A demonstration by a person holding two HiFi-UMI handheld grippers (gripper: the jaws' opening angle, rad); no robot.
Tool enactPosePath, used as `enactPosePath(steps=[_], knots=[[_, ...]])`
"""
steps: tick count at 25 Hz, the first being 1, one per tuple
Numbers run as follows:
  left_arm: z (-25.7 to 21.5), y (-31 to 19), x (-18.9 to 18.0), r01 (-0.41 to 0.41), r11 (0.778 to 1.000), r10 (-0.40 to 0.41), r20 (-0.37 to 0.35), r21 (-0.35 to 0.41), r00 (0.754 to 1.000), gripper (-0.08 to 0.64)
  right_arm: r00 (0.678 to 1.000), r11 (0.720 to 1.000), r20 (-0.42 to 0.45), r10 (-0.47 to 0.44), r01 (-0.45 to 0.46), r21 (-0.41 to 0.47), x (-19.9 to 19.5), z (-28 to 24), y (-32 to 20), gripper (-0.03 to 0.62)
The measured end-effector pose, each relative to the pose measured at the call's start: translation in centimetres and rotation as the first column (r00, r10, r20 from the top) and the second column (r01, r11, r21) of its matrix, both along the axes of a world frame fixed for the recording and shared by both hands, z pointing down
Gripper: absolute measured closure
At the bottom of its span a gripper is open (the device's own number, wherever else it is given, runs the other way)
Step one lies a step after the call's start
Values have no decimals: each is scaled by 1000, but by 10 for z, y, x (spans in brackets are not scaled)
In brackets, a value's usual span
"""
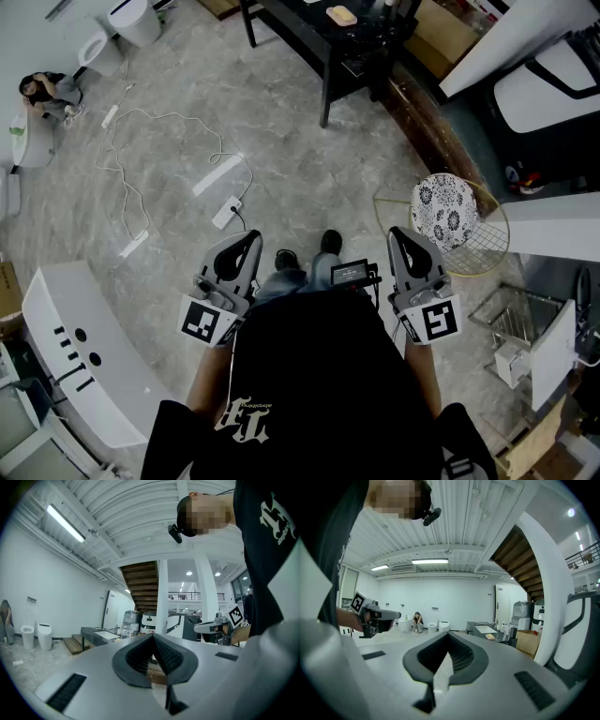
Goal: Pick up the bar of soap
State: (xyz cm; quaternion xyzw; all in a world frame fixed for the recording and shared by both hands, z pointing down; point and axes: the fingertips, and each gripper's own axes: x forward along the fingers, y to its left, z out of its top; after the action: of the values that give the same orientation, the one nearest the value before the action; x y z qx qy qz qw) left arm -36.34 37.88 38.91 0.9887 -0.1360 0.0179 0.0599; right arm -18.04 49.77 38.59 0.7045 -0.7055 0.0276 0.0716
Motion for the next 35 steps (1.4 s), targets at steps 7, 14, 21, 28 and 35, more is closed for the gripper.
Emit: enactPosePath(steps=[7,14,21,28,35], knots=[[1,-14,2,17,1000,-17,-14,24,1000,551,1000,1000,-4,-18,18,-20,5,20,-17,584],[10,-29,29,27,999,-27,6,45,1000,551,998,998,43,-34,36,-48,34,47,-36,583],[14,-49,75,81,995,-82,16,61,996,551,996,995,41,-82,83,-46,85,55,-57,583],[-3,-65,116,126,990,-128,37,65,991,551,982,983,73,-176,179,-33,118,51,-93,581],[-4,-92,145,167,983,-172,66,75,983,551,974,979,101,-201,203,-11,155,54,-119,583]])
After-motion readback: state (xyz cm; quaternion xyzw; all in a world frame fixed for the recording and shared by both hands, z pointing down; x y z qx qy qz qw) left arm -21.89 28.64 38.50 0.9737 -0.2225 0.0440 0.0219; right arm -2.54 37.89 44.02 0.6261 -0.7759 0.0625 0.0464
